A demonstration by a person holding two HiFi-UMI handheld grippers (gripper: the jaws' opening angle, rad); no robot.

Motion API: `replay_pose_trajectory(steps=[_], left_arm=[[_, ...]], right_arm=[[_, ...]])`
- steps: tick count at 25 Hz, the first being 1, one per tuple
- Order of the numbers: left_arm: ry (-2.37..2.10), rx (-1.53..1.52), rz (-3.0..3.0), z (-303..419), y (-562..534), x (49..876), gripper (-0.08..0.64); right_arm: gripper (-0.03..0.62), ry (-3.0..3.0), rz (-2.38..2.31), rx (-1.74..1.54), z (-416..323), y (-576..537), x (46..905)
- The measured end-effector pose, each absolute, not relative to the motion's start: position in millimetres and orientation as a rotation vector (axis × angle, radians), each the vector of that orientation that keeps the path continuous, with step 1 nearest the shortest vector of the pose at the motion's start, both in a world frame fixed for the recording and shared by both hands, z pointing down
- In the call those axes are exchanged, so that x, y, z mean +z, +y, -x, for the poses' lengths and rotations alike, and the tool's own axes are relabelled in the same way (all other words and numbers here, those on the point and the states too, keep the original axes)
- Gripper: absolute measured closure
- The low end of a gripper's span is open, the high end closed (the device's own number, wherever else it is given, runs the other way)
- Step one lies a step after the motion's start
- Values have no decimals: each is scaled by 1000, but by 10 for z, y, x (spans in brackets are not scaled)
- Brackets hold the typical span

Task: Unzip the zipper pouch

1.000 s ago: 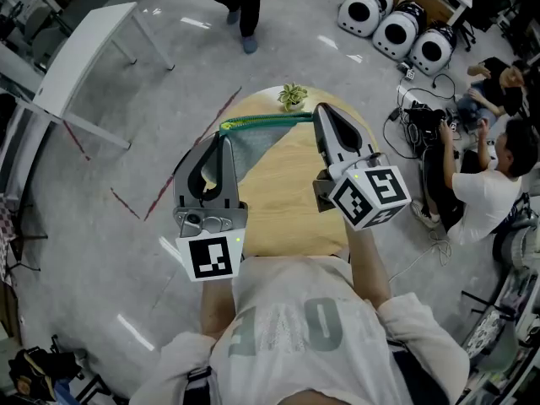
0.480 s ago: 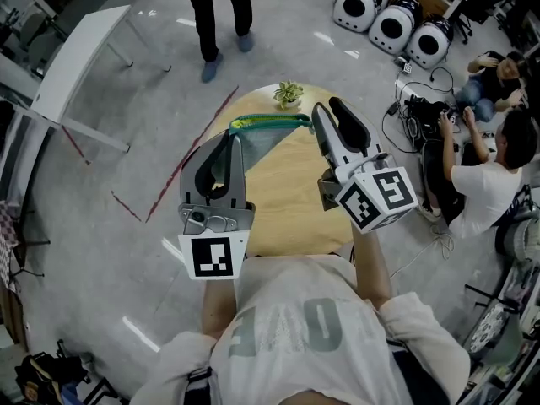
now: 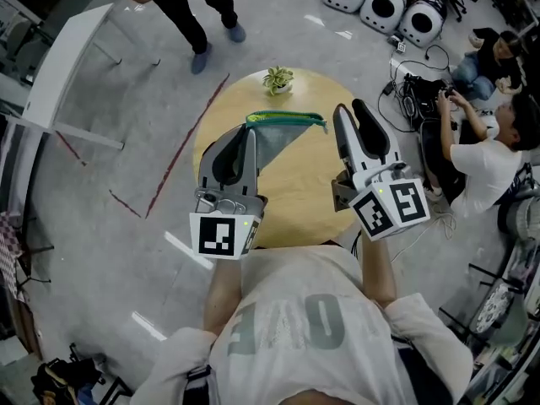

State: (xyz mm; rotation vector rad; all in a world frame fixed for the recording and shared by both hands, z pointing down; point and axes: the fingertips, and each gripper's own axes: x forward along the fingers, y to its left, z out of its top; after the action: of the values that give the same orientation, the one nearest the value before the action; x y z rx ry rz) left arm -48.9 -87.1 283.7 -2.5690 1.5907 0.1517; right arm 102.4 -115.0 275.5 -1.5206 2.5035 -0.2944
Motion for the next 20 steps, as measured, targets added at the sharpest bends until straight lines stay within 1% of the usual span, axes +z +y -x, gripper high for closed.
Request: replay_pose_trajectory(steps=[5,11,16,20], left_arm=[[1648,155,2729,385,-935,3332,533],[1850,396,3053,421,-1052,4136,532],[2038,380,3116,538,-1043,4676,533],[2232,425,3093,735,-1050,5023,532]], right_arm=[[471,2512,1571,-369,-1121,-1075,2999],[471,2516,1617,-448,-1174,-1023,3243],[471,2517,1637,-483,-1214,-1025,3308],[471,2538,1638,-511,-1215,-1014,3412]])
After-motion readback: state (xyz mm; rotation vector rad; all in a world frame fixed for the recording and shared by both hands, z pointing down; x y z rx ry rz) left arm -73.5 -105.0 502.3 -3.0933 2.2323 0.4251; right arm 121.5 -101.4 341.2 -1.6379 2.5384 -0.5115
